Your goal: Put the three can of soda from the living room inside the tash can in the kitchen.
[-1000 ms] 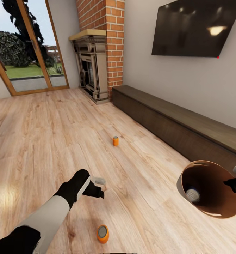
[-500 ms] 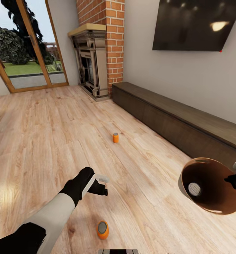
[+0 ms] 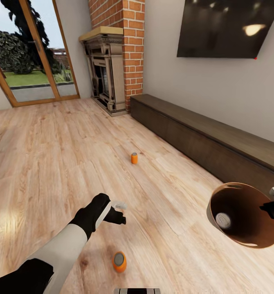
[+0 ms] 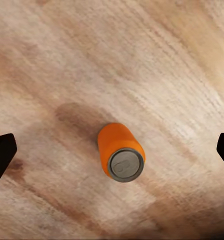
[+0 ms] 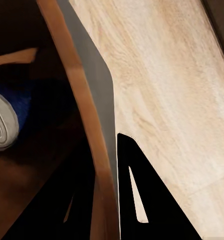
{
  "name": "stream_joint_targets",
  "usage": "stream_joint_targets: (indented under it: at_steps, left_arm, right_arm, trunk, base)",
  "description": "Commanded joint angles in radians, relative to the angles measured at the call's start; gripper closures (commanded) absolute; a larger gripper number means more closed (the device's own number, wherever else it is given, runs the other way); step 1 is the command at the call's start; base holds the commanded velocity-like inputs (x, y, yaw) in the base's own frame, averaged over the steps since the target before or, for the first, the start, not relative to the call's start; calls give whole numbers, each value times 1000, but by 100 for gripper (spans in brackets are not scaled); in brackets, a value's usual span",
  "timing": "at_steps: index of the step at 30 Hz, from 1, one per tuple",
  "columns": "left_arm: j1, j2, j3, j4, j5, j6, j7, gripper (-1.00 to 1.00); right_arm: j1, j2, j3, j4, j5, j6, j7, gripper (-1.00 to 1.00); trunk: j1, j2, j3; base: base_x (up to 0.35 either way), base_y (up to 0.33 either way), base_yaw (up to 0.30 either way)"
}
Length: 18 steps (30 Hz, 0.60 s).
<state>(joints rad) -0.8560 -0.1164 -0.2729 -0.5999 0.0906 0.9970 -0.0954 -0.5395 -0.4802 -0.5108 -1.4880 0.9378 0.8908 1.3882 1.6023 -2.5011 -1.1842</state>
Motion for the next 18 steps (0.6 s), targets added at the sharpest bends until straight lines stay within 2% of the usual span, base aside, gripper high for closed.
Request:
stream_joint_targets:
  at_steps: [1,11,18]
  left_arm:
    - [0,0,0,0,0,-1,0,-100]
    - [0,1,0,4,-1,-2,-1,-100]
    - [-1,1,-1,-2,-2,-1,-2,-100]
  right_arm:
    - [0,0,0,0,-2,5,6,100]
    - [0,-4,0,0,-2,5,5,100]
    - [0,-7,-1,0,-2,5,5,100]
  trunk:
    - [0,0,0]
    - [0,0,0]
    - [0,0,0]
  base:
    - [-218,0,0]
    - [-261,0,0]
    - [-67,0,0]
